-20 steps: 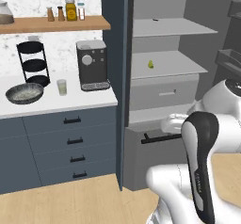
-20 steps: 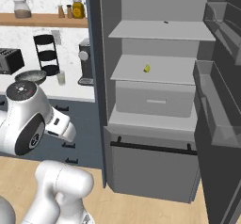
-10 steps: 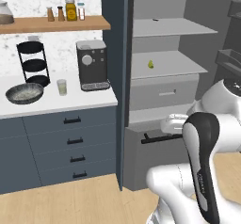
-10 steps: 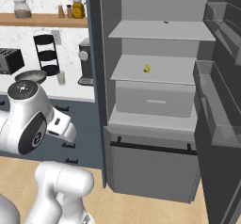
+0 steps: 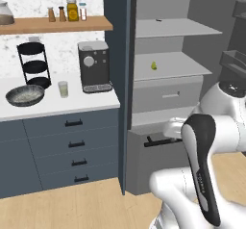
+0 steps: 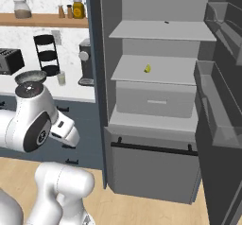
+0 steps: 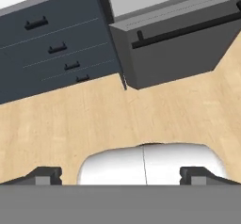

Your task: Grab a lemon wedge from the fridge and one ice cube from the ice bowl, and put them in the glass of lemonade.

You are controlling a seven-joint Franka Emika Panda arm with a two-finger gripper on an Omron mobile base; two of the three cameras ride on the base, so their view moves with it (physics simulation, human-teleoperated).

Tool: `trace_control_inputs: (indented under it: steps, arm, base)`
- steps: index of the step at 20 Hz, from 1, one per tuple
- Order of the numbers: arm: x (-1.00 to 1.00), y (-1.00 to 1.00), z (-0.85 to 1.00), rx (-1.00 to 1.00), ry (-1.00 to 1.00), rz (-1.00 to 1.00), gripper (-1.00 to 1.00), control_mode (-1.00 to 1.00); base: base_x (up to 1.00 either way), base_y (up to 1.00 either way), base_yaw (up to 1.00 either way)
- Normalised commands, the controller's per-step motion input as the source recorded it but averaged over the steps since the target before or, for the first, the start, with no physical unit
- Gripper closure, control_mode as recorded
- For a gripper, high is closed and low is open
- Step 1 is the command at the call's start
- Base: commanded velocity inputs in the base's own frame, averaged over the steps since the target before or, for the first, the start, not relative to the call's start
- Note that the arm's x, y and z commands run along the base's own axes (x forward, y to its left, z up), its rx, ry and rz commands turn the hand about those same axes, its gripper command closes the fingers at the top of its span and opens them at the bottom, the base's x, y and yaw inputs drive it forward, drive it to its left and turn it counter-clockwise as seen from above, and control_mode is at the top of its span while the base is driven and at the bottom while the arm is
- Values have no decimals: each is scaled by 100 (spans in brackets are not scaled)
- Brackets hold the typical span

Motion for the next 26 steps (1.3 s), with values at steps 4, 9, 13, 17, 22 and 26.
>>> trace_control_inputs:
  steps: [4,9,13,17,22,26]
  arm:
    - [-5,-49,-31,0,0,-9,-100,-100]
    - [-36,-40,-11,0,-3,-3,-100,-100]
    - [-15,50,-10,-6,-16,4,-100,-100]
    - [0,40,-3,-3,-19,8,-100,-100]
    - [0,28,0,0,-8,3,-100,-100]
    - [0,0,0,0,0,0,-100,-100]
  base:
    - [0,0,0]
    - [0,0,0]
    - [0,0,0]
    - [0,0,0]
    - [0,0,0]
    - [0,0,0]
